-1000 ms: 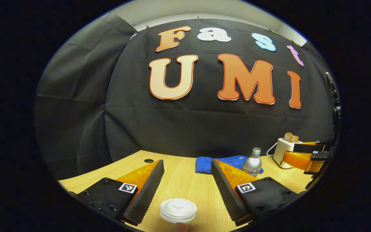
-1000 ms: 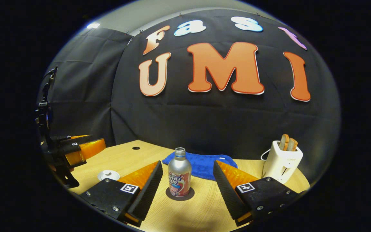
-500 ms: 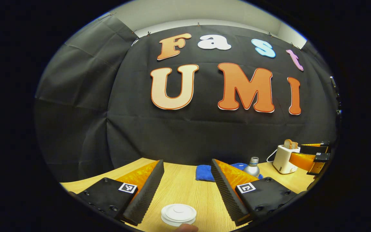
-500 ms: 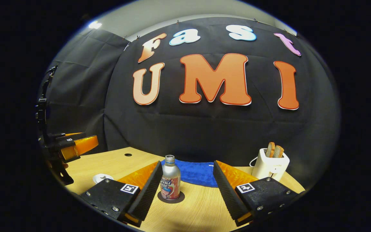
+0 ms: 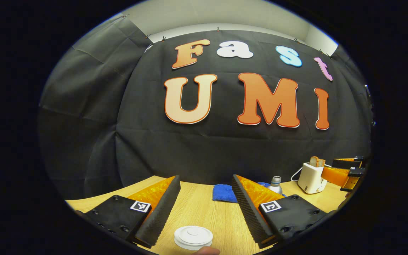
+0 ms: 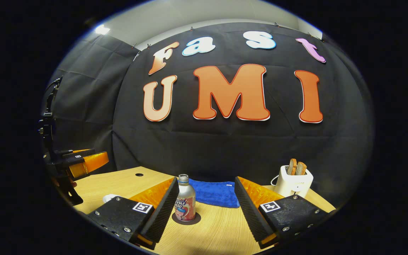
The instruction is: Open the teacup lid with one hand, grasp the water bottle and pour water into the teacup with the other hand; after pouring, place the water bottle on the coaster and then close the teacup lid.
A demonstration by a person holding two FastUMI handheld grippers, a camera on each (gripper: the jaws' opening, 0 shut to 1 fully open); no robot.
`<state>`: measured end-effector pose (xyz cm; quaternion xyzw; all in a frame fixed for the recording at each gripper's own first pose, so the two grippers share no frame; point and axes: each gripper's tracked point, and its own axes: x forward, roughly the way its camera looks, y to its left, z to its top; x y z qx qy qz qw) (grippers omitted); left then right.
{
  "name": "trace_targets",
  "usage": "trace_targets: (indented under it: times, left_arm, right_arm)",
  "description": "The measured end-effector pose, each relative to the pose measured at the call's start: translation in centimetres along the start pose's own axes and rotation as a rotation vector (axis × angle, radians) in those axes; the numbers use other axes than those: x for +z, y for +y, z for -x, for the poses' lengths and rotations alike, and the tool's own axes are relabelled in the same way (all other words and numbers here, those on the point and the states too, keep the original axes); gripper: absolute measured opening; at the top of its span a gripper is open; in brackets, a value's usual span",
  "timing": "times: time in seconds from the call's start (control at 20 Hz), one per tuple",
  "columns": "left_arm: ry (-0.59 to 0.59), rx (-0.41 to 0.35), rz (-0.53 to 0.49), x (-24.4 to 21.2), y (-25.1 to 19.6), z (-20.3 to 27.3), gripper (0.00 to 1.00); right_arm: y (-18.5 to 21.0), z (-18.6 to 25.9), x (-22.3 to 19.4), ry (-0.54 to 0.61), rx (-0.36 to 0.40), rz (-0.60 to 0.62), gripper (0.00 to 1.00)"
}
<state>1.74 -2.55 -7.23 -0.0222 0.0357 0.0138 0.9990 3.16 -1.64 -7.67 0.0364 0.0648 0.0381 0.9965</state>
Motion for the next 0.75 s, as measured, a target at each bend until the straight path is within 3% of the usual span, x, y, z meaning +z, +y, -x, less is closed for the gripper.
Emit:
trace_targets:
  times: [0.3,0.35,0.45,0.75]
  left_arm:
    - [0.013,0.002,0.004,-0.46,-0.11,-0.14,0.99]
    - [0.013,0.001,0.004,-0.46,-0.10,-0.13,0.94]
    - [0.014,0.001,0.005,-0.50,-0.08,-0.17,0.94]
    - [0.006,-0.005,0.004,-0.20,-0.32,-0.07,0.94]
  right_arm:
    - [-0.16,0.06,-0.36,0.008,-0.005,-0.003,0.94]
    - [-0.11,0.15,-0.31,0.007,-0.002,-0.004,0.94]
    - [-0.12,0.16,-0.41,0.008,-0.001,-0.007,0.90]
    - [-0.39,0.28,-0.38,0.009,-0.007,-0.005,0.94]
